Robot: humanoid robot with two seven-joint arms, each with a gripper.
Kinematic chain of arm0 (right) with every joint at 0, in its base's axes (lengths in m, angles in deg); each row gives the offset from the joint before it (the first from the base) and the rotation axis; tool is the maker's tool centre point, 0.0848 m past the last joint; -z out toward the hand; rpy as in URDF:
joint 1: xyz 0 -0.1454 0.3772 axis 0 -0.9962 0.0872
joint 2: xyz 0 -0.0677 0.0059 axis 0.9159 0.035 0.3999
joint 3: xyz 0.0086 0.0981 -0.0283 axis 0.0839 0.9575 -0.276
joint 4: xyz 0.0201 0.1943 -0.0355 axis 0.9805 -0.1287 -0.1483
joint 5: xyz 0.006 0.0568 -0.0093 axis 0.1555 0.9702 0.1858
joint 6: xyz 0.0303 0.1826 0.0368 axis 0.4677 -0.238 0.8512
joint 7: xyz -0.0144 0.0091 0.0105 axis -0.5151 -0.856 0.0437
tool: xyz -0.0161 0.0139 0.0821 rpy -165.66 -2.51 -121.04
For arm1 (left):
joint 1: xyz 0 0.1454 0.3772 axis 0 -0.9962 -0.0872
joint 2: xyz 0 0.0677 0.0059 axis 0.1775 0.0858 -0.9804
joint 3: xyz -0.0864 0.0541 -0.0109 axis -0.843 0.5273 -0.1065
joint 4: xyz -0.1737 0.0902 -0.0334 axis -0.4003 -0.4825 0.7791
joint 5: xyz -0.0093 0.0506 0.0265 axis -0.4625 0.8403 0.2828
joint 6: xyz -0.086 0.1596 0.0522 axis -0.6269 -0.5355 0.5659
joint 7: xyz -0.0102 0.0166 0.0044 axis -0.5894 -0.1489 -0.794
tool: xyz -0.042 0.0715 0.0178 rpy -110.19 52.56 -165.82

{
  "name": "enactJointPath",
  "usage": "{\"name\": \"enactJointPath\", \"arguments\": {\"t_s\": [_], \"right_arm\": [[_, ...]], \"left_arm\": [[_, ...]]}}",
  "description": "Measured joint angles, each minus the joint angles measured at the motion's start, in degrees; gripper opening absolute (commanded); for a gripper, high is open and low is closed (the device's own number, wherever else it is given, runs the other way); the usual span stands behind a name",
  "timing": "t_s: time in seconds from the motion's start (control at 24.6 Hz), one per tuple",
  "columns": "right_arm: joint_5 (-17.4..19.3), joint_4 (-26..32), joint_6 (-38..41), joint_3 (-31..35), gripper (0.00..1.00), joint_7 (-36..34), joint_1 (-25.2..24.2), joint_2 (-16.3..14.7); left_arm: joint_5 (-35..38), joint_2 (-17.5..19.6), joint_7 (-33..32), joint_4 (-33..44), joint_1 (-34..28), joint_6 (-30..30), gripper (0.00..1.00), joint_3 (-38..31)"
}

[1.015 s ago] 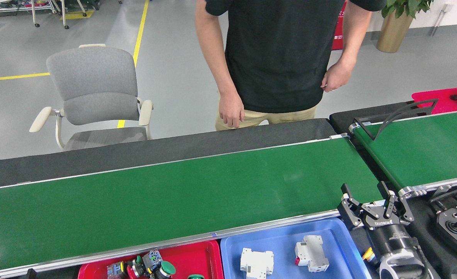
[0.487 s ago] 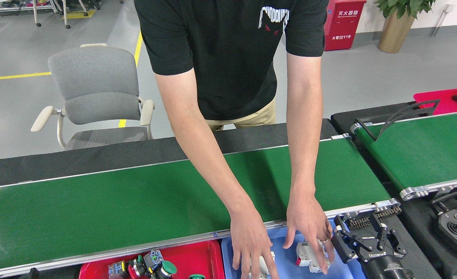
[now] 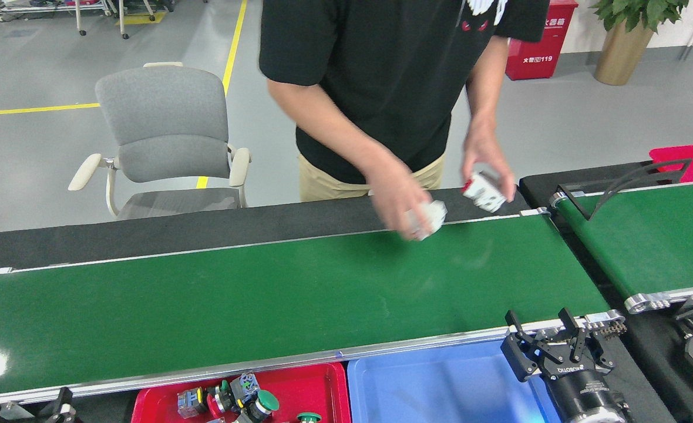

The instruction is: Pick switch part from conveyor to tray

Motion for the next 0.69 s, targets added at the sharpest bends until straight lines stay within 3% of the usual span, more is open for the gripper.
{"name": "enactJointPath", "arguments": {"t_s": [0.69], "right_arm": [[0.0,0.0,0.1,0.0,1.0,0.0,0.2,1.4]], "left_arm": [[0.0,0.3,0.0,-0.8,0.6,0.0,1.0,-0.4]]}}
